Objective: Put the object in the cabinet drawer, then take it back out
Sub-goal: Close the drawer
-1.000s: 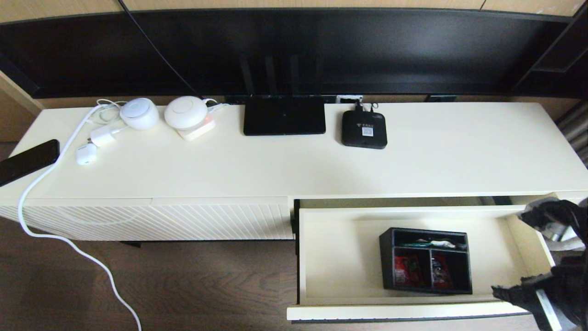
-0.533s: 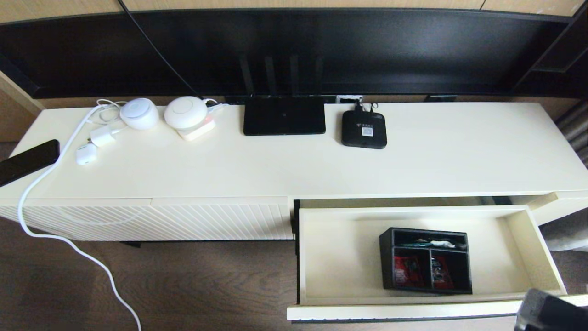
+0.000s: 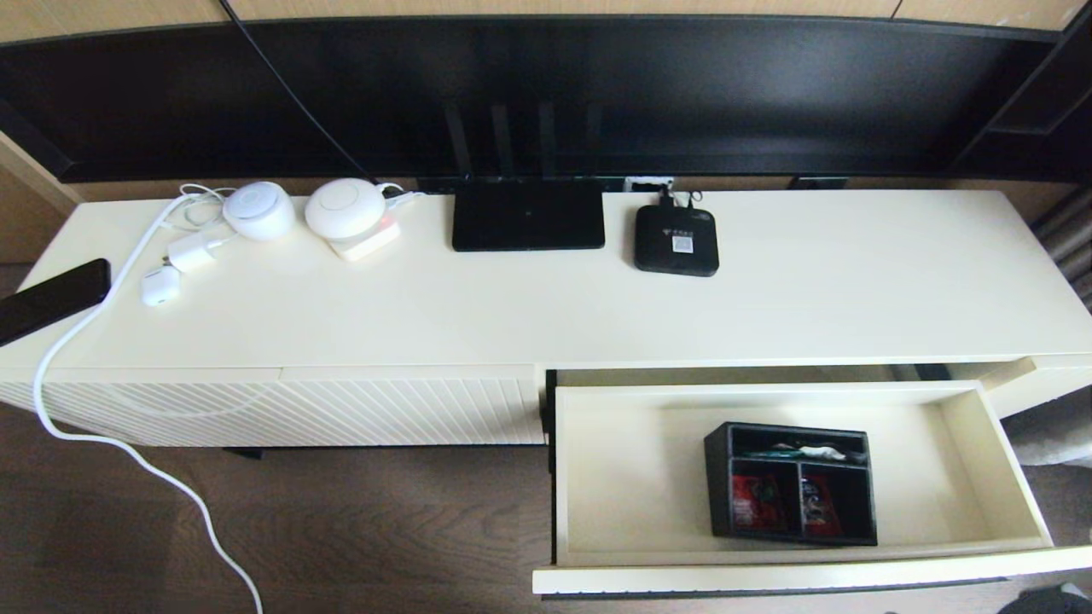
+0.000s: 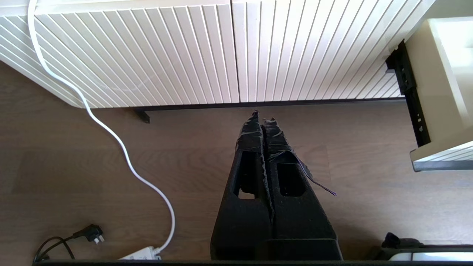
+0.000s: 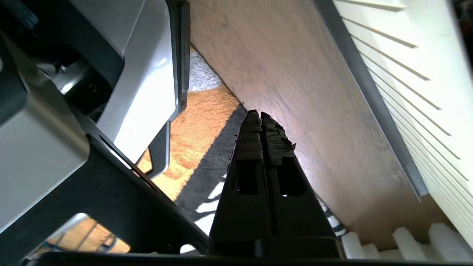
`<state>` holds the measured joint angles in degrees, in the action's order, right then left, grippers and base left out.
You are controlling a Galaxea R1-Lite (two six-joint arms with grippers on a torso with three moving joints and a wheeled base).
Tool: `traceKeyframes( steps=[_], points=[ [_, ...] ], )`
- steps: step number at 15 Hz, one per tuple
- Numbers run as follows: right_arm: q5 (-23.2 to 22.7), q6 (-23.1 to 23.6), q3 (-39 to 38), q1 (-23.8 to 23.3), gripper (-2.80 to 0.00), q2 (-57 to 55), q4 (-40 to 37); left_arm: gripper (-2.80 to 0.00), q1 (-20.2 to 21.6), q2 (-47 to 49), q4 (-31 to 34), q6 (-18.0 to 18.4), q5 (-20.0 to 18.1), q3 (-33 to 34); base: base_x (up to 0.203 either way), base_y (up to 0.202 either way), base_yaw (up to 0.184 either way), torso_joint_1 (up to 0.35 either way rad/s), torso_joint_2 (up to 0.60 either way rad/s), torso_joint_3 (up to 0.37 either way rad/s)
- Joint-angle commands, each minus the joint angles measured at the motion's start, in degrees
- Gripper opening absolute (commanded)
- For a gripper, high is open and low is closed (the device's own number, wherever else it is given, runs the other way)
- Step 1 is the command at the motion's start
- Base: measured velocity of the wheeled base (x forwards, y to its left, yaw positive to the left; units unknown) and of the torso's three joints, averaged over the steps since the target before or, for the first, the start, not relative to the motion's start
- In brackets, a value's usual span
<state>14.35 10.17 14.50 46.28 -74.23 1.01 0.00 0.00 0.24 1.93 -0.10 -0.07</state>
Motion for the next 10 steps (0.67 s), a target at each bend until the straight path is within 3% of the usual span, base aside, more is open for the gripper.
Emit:
traceKeyframes(
  steps=[1, 5, 10],
  points=[
    [0.1, 1.0, -1.3, 0.0, -2.80, -3.9, 0.9, -2.80, 0.0, 0.1, -0.1, 0.0, 0.0, 0.0, 0.000, 0.000, 0.000, 0.000, 0.00, 0.000],
    [1.0, 0.9, -2.5, -0.7, -2.80, -8.2, 6.7, -2.80, 0.0, 0.1, 0.0, 0.0, 0.0, 0.0, 0.000, 0.000, 0.000, 0.000, 0.00, 0.000],
    [5.7, 0.6, -4.4, -3.5, -2.80, -18.1, 22.6, -2.80, 0.0, 0.1, 0.0, 0.0, 0.0, 0.1, 0.000, 0.000, 0.000, 0.000, 0.00, 0.000]
  ],
)
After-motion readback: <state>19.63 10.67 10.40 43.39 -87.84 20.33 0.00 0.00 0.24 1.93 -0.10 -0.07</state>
